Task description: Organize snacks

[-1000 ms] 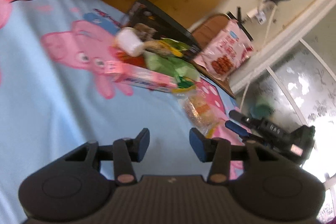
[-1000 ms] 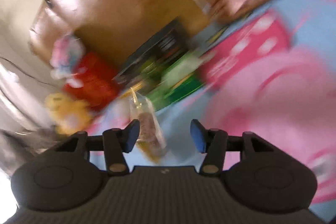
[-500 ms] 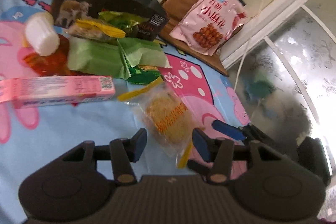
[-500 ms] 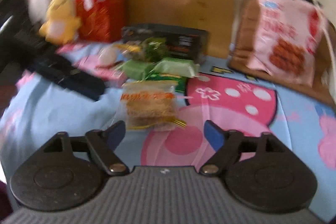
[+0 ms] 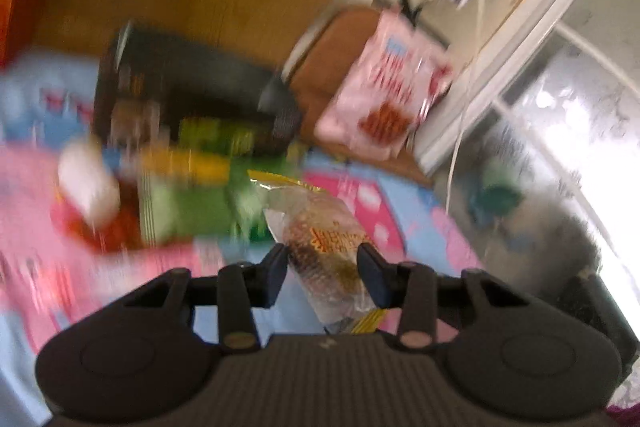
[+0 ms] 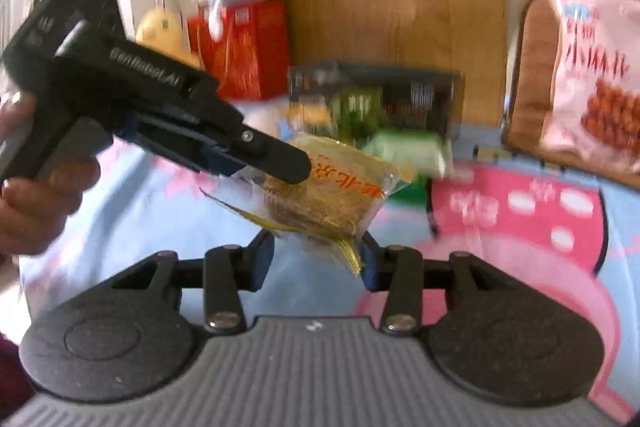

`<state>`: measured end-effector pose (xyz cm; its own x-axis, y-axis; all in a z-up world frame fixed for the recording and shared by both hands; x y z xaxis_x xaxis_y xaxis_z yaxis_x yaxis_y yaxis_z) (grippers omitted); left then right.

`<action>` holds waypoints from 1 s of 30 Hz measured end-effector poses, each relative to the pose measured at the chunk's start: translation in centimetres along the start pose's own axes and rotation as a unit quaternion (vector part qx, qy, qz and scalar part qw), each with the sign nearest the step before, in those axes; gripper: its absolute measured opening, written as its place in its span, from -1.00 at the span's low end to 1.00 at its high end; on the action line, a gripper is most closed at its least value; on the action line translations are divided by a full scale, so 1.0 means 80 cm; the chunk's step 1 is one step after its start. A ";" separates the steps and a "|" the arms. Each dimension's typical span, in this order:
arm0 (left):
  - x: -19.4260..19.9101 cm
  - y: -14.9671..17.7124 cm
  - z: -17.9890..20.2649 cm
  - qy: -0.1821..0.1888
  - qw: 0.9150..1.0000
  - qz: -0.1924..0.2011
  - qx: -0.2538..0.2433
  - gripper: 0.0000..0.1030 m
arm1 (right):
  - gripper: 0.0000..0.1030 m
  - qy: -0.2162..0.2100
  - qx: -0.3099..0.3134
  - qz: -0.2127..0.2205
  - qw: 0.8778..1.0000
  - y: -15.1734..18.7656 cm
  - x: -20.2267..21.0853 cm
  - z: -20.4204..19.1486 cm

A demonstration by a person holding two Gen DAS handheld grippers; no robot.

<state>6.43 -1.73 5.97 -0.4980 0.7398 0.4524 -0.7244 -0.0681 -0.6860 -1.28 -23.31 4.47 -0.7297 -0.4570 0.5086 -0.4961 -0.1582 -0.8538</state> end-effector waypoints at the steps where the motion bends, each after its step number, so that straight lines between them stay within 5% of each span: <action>1: 0.005 -0.014 0.002 0.000 1.000 0.014 -0.008 -0.26 | -0.10 0.003 -0.002 0.016 1.000 -0.010 0.000 0.000; 7: -0.010 -0.108 -0.022 -0.028 0.996 0.073 -0.041 -0.25 | -0.09 0.016 -0.006 0.086 0.996 -0.092 -0.047 0.007; 13: -0.064 -0.147 -0.092 -0.080 0.995 0.066 0.000 -0.20 | -0.04 0.048 -0.032 0.065 0.996 -0.141 -0.148 0.029; 17: -0.049 -0.136 -0.108 -0.081 0.993 0.085 0.007 -0.19 | -0.01 0.071 -0.058 0.068 0.993 -0.136 -0.166 0.043; 26: 0.008 -0.079 -0.127 -0.062 0.992 0.086 0.073 -0.18 | -0.01 -0.010 -0.123 0.052 0.991 -0.110 -0.125 0.063; 30: -0.006 -0.063 -0.126 -0.068 0.993 0.063 0.080 -0.18 | -0.02 0.032 -0.139 0.033 0.989 -0.088 -0.111 0.065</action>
<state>15.14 4.96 3.48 -0.6413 0.6226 0.4485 -0.7130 -0.2676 -0.6481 11.12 -22.66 5.37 -0.7884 -0.4006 0.4668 -0.5504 0.1206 -0.8262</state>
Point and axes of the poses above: each gripper's, at about its wrist camera, not at the fingertips, and x roughly against the way its jaws point, z to its right, y to its underside, the point moved 2 cm from there along -x, roughly the way its jaws point, and after that the axes turned 5 degrees about y, right-handed, at the moved point
